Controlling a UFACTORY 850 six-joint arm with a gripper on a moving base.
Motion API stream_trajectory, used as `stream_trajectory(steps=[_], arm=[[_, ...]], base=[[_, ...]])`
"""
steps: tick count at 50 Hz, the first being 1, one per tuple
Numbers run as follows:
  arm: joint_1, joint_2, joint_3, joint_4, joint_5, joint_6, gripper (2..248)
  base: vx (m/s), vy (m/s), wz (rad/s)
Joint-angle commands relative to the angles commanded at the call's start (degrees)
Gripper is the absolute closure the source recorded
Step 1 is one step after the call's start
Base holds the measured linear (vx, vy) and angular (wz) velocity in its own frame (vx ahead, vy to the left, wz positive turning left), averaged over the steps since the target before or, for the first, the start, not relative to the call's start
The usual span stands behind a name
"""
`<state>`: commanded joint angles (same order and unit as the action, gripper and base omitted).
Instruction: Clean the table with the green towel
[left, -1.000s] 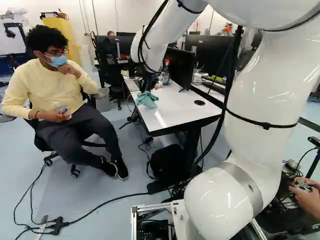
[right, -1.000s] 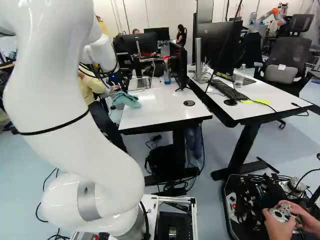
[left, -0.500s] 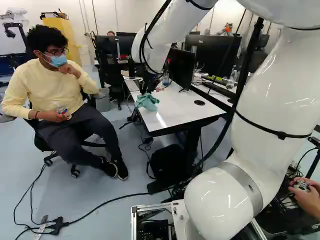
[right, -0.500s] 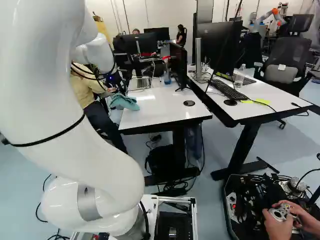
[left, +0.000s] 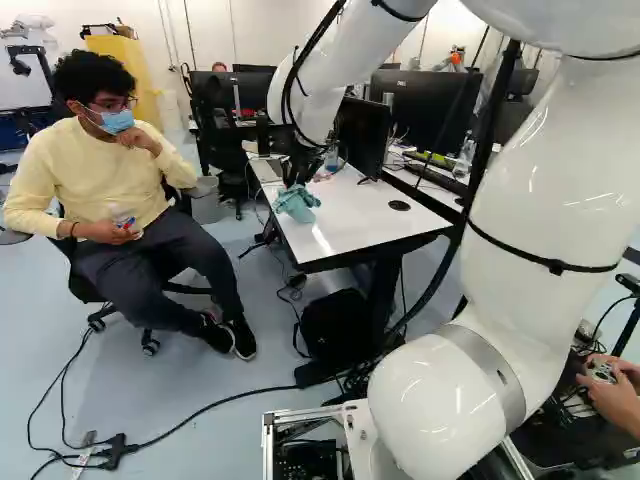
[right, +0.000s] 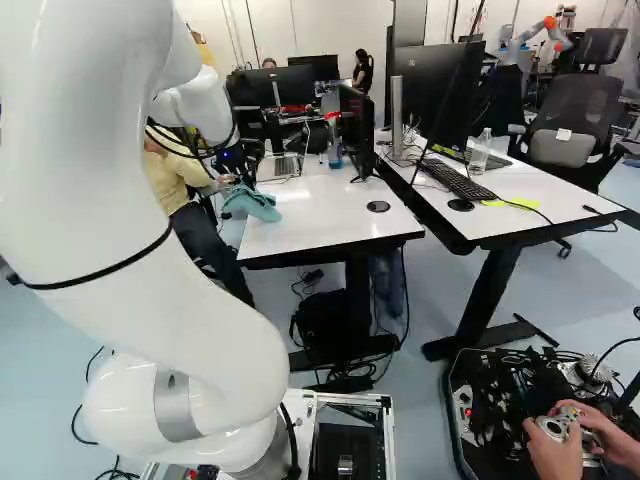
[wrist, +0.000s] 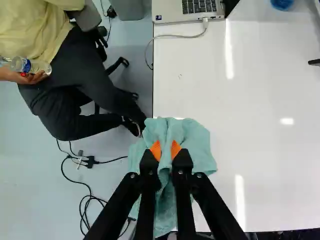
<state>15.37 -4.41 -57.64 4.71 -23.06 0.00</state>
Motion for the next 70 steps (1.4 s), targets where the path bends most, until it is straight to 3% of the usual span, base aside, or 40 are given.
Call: stream_trajectory(steps=[15, 70], arm=[[-2.22, -3.05, -3.30, 0.06, -0.13, 0.00, 209], [-4.98, -17.22, -19.91, 0.06, -0.13, 0.00, 209]], base=[[0.000, 0.000, 0.000], [0.000, 0.000, 0.000]])
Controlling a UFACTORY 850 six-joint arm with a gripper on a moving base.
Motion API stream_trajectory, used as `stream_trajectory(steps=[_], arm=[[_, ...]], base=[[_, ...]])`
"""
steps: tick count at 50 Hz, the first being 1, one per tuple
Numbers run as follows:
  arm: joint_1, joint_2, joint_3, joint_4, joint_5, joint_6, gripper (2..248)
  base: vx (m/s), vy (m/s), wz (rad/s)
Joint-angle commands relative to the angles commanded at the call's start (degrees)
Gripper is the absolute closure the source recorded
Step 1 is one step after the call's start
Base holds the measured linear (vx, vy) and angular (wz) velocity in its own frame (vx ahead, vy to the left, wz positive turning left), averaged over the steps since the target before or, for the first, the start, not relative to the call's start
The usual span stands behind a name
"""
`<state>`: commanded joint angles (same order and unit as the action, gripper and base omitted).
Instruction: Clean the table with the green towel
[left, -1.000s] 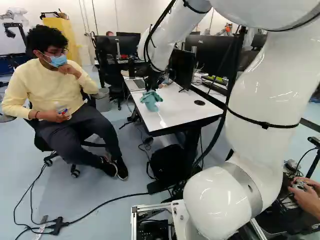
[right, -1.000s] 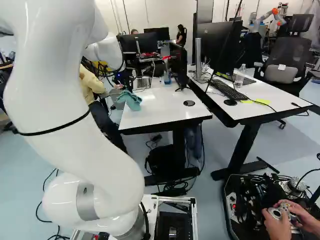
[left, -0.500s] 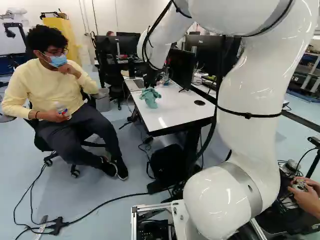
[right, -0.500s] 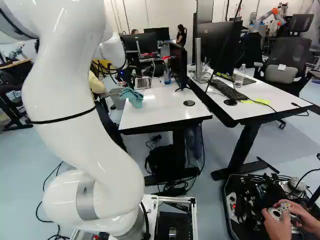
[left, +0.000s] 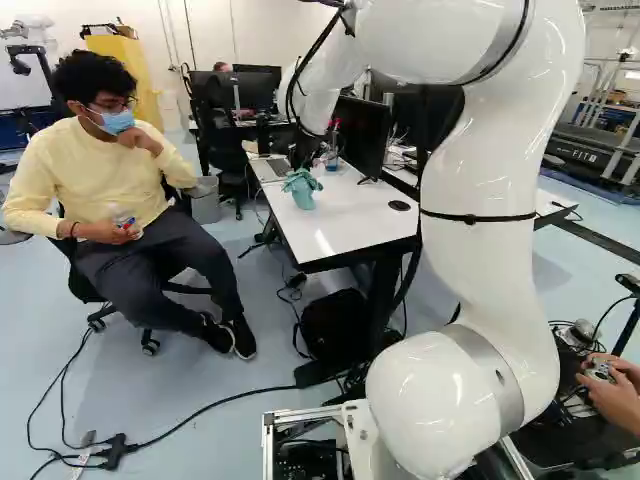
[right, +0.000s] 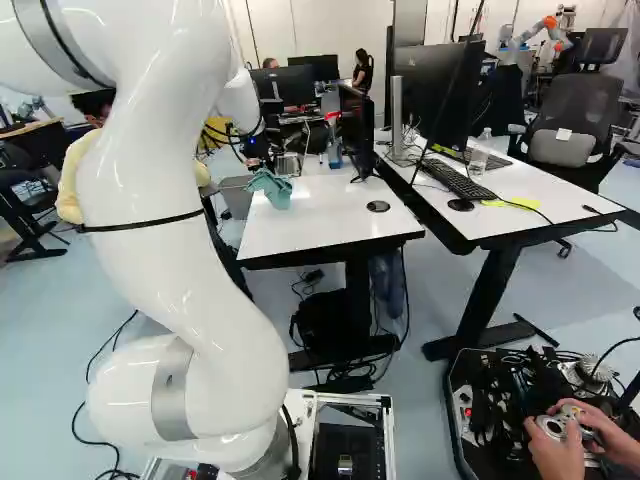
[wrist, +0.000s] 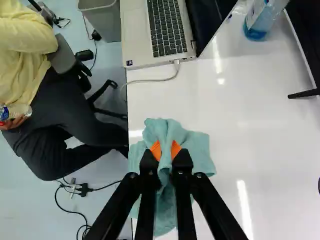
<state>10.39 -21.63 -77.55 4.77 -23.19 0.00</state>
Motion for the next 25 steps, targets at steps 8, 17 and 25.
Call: stream_trajectory(steps=[8, 17, 25], arm=[[-0.44, -1.98, -2.49, 0.00, 0.17, 0.00, 209], [-0.07, -4.33, -5.47, 0.00, 0.83, 0.00, 209], [0.41, -5.62, -7.14, 0.00, 0.97, 0.00, 209]], base=[[0.000, 0.000, 0.000], [0.000, 0.000, 0.000], [0.000, 0.000, 0.000]])
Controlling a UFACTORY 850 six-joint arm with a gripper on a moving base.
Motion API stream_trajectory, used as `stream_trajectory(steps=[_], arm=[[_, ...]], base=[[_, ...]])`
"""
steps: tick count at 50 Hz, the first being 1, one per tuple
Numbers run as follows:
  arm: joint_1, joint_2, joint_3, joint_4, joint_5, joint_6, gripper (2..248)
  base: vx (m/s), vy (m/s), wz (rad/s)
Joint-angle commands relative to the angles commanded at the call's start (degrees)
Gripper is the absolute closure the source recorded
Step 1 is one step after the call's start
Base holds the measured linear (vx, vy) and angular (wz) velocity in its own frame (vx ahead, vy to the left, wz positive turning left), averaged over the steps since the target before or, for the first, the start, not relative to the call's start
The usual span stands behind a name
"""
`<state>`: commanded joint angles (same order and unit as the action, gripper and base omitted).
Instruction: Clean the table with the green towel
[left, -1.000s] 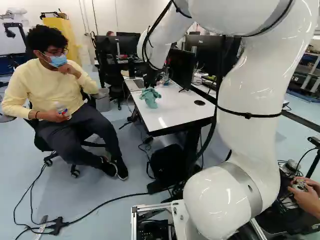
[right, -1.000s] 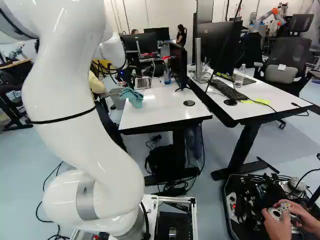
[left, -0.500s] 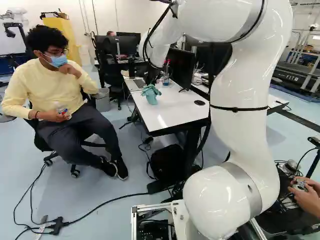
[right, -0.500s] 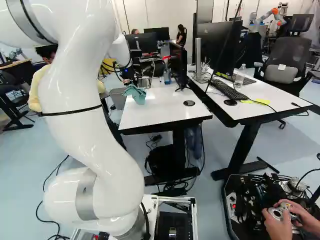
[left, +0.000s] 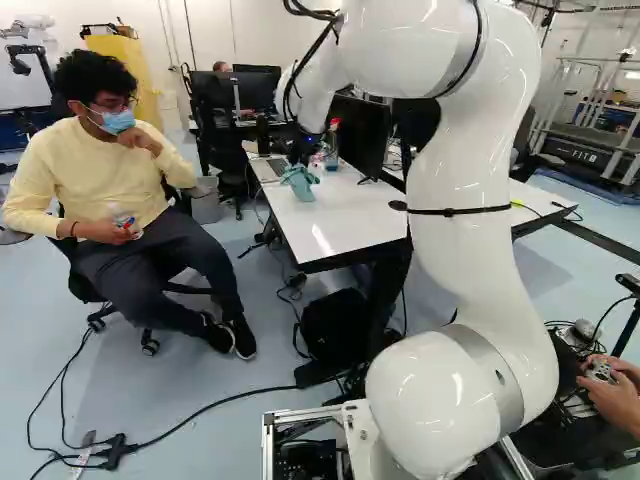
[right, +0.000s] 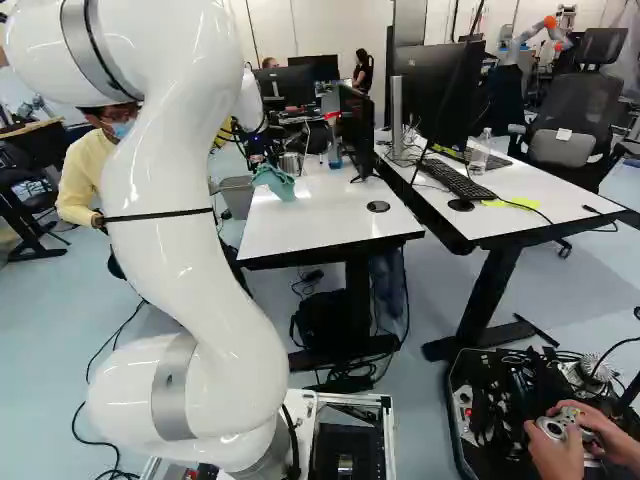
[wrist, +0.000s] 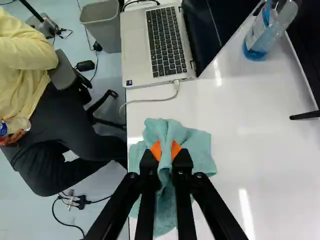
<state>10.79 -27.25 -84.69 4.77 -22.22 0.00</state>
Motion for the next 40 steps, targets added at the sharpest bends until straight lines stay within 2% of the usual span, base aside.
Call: stream_trajectory(steps=[18, 40], arm=[[0.09, -1.12, -0.89, 0.00, 0.02, 0.00, 209], [-0.02, -4.61, -2.39, 0.31, 2.27, 0.00, 209]], base=[[0.000, 0.000, 0.000], [0.000, 0.000, 0.000]])
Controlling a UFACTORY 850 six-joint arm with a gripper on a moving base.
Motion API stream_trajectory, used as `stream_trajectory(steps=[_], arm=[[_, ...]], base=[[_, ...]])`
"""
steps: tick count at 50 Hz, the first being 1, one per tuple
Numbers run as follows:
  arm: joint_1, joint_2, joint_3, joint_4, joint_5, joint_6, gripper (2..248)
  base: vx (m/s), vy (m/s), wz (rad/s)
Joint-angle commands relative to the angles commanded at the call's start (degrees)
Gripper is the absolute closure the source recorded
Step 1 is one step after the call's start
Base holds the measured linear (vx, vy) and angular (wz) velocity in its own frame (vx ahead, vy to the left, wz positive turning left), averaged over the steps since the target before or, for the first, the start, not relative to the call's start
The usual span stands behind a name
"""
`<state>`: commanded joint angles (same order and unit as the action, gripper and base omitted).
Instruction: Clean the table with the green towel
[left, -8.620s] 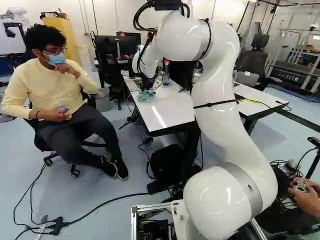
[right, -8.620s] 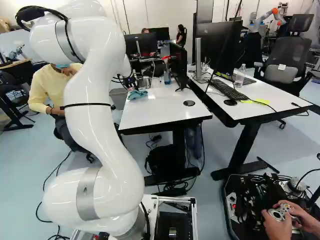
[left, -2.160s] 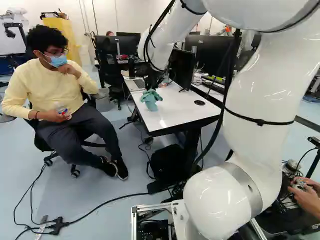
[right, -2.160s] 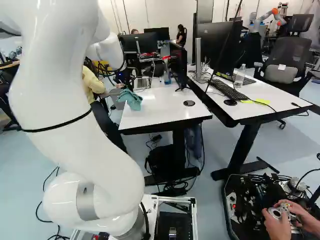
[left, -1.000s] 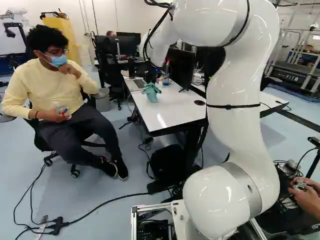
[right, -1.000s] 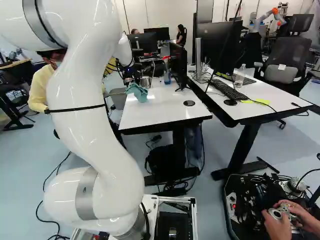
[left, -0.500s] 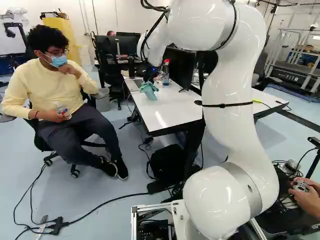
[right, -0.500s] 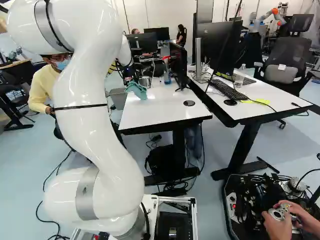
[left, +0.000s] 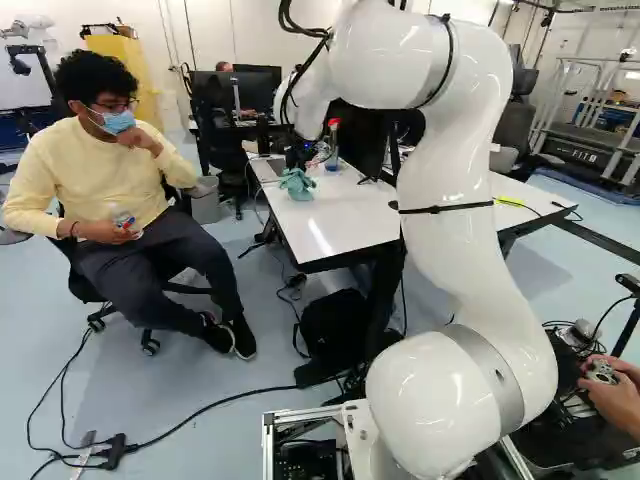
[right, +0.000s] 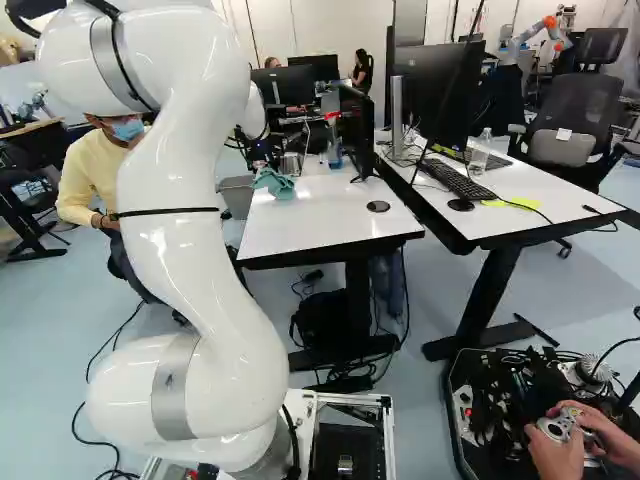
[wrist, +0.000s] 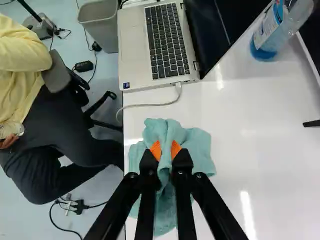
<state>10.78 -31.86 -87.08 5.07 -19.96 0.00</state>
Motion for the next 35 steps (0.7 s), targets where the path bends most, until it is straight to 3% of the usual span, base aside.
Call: stream_trajectory(steps=[35], arm=[[-0.01, -4.43, -0.85, 0.04, 0.26, 0.00, 209]], base=[[0.000, 0.000, 0.000]])
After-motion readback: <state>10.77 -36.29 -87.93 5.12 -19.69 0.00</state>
